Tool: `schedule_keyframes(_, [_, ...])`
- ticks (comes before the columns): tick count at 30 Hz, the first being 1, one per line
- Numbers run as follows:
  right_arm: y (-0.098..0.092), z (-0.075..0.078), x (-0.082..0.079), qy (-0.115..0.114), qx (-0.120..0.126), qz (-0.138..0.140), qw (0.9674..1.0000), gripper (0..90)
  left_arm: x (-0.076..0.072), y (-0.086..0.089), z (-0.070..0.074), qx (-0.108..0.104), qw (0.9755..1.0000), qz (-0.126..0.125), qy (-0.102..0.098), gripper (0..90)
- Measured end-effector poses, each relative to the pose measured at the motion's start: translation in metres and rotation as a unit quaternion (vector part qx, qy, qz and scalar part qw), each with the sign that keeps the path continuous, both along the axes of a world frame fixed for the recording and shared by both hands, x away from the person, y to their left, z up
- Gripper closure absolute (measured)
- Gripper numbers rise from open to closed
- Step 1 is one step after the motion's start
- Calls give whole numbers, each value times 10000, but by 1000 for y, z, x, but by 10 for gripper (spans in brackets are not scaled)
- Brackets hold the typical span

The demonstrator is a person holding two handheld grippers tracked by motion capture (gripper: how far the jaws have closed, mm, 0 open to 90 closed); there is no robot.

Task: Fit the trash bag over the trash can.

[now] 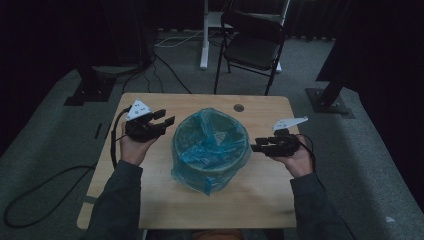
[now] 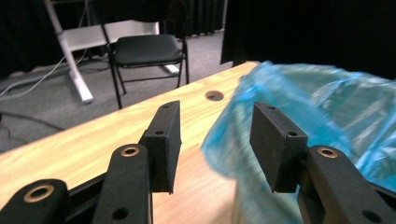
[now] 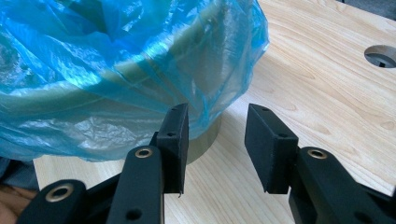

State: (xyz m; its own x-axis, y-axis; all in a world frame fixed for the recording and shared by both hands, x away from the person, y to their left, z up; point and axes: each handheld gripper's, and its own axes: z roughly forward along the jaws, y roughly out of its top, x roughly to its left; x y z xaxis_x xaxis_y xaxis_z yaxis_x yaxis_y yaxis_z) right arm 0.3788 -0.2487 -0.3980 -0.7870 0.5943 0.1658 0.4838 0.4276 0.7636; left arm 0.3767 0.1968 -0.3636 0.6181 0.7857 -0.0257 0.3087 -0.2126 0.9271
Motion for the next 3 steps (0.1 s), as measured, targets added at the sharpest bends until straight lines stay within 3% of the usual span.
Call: schedule_keyframes(3, [-3, -3, 2, 33, 3, -54, 10000, 584, 1, 9, -10, -23, 9998, 155, 87, 531])
